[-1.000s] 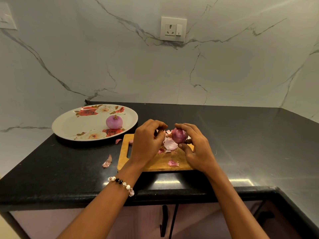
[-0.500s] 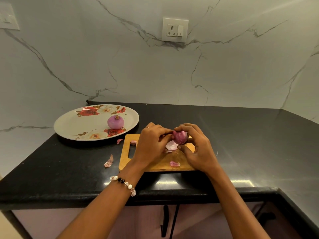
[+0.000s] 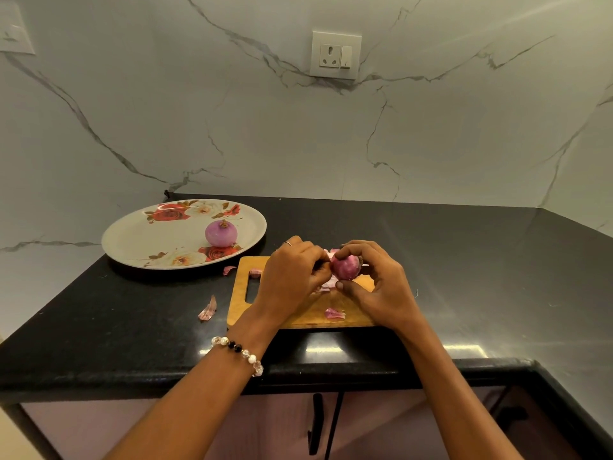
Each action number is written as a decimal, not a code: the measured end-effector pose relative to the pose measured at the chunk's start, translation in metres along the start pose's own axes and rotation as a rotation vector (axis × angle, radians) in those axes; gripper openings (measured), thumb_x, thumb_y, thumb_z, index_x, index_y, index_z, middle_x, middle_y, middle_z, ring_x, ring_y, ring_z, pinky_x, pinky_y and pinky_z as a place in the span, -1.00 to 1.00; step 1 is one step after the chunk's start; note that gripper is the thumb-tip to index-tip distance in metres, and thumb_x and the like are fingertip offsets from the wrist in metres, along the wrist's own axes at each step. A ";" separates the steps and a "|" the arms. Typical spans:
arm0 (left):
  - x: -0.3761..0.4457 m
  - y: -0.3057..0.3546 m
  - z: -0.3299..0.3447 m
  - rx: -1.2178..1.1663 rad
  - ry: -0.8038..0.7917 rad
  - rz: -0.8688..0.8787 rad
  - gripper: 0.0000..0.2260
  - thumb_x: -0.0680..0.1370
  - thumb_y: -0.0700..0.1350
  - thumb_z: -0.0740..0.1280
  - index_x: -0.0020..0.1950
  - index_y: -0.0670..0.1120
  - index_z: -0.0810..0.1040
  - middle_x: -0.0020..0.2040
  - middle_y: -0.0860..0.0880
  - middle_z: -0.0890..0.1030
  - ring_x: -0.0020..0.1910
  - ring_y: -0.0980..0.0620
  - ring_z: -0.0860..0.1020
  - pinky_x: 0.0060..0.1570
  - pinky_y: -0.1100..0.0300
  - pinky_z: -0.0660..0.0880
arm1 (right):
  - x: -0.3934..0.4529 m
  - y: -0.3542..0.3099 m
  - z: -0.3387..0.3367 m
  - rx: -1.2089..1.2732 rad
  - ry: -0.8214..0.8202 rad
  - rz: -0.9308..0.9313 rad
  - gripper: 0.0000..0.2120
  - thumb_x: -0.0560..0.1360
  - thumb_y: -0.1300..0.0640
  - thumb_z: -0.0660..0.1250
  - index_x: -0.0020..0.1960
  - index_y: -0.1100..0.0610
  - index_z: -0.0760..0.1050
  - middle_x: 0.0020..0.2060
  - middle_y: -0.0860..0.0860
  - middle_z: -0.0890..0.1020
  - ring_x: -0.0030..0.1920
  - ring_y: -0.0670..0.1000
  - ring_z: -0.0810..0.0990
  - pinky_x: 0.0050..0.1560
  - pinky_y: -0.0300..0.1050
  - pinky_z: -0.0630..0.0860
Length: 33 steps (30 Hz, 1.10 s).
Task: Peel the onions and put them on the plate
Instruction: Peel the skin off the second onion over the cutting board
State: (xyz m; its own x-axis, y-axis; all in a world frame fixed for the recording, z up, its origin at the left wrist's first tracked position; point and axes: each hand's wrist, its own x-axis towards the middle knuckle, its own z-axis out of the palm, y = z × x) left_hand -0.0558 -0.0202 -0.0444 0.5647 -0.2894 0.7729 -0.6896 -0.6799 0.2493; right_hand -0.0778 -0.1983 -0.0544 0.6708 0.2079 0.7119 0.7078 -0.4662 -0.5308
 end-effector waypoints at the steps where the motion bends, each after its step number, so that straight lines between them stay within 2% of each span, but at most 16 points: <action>1: 0.000 0.000 0.001 0.017 0.003 0.001 -0.91 0.43 -0.16 0.46 -0.15 -0.17 0.64 -0.27 -0.07 0.63 -0.27 0.03 0.52 -0.31 0.26 0.41 | 0.000 0.000 0.000 0.006 0.001 0.012 -0.61 0.35 0.30 0.55 0.14 0.13 0.56 0.11 -0.03 0.57 0.11 -0.01 0.58 -0.03 -0.19 0.60; 4: 0.002 -0.001 0.003 0.049 0.008 -0.004 -0.92 0.42 -0.19 0.47 -0.16 -0.17 0.62 -0.27 -0.08 0.62 -0.27 0.02 0.51 -0.31 0.29 0.37 | 0.000 -0.001 0.001 0.031 -0.006 0.048 -0.58 0.34 0.27 0.57 0.14 0.10 0.56 0.11 -0.04 0.58 0.09 0.01 0.59 -0.04 -0.10 0.63; 9: 0.002 -0.001 0.002 -0.013 -0.022 -0.069 -0.96 0.48 -0.19 0.38 -0.14 -0.15 0.57 -0.24 -0.06 0.57 -0.23 0.09 0.43 -0.30 0.42 0.25 | 0.000 -0.004 0.001 0.070 -0.008 0.068 -0.57 0.34 0.26 0.58 0.14 0.05 0.55 0.11 -0.04 0.58 0.10 0.02 0.59 -0.05 -0.04 0.65; 14: 0.003 -0.001 0.002 -0.148 -0.045 -0.147 -0.94 0.53 -0.18 0.30 -0.14 -0.08 0.47 -0.21 0.03 0.49 -0.22 0.09 0.43 -0.28 0.31 0.35 | 0.000 -0.006 0.001 0.132 0.012 0.112 -0.52 0.34 0.30 0.58 0.13 -0.05 0.50 0.12 0.00 0.59 0.11 0.03 0.60 -0.01 -0.07 0.65; 17: 0.003 0.001 -0.001 -0.213 0.004 -0.174 -0.91 0.54 -0.19 0.30 -0.15 -0.06 0.44 -0.23 0.03 0.48 -0.27 0.10 0.44 -0.31 0.36 0.37 | -0.001 -0.007 0.001 0.176 0.026 0.143 -0.52 0.35 0.31 0.58 0.12 -0.04 0.50 0.12 0.00 0.59 0.12 0.03 0.61 0.00 -0.13 0.64; 23: 0.002 0.004 -0.005 -0.242 0.115 -0.209 -0.96 0.50 -0.24 0.35 -0.13 -0.13 0.51 -0.21 0.02 0.52 -0.26 0.14 0.48 -0.24 0.43 0.42 | 0.000 -0.011 -0.001 0.245 0.055 0.221 -0.52 0.36 0.32 0.57 0.13 -0.03 0.47 0.09 -0.14 0.56 0.08 -0.12 0.60 -0.03 -0.22 0.62; 28: 0.001 0.004 -0.005 -0.255 0.073 -0.130 -0.90 0.48 -0.21 0.41 -0.04 -0.09 0.55 -0.11 0.05 0.56 -0.20 0.15 0.52 -0.20 0.43 0.48 | 0.000 -0.008 -0.002 0.245 0.035 0.241 -0.46 0.39 0.27 0.54 0.24 -0.09 0.42 0.19 -0.12 0.53 0.14 -0.05 0.60 0.01 -0.23 0.60; 31: 0.001 0.002 -0.004 -0.264 0.068 -0.095 -0.90 0.50 -0.18 0.40 0.00 -0.10 0.60 -0.10 0.02 0.61 -0.18 0.17 0.54 -0.17 0.48 0.46 | 0.001 -0.012 -0.002 0.264 0.065 0.240 -0.51 0.38 0.13 0.51 0.25 -0.05 0.43 0.17 -0.13 0.54 0.14 -0.08 0.61 0.01 -0.26 0.59; 33: 0.000 0.000 -0.003 -0.274 0.040 -0.079 -0.87 0.51 -0.11 0.38 0.00 -0.13 0.64 -0.11 -0.01 0.65 -0.18 0.15 0.57 -0.18 0.50 0.45 | 0.002 -0.014 -0.002 0.331 0.095 0.251 -0.54 0.37 0.09 0.48 0.24 0.00 0.45 0.15 -0.10 0.55 0.10 -0.09 0.64 0.00 -0.20 0.62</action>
State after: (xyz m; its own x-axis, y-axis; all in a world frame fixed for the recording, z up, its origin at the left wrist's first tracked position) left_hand -0.0572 -0.0183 -0.0423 0.6067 -0.2125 0.7660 -0.7443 -0.4901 0.4537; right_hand -0.0873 -0.1930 -0.0448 0.8191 0.0353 0.5726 0.5682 -0.1879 -0.8012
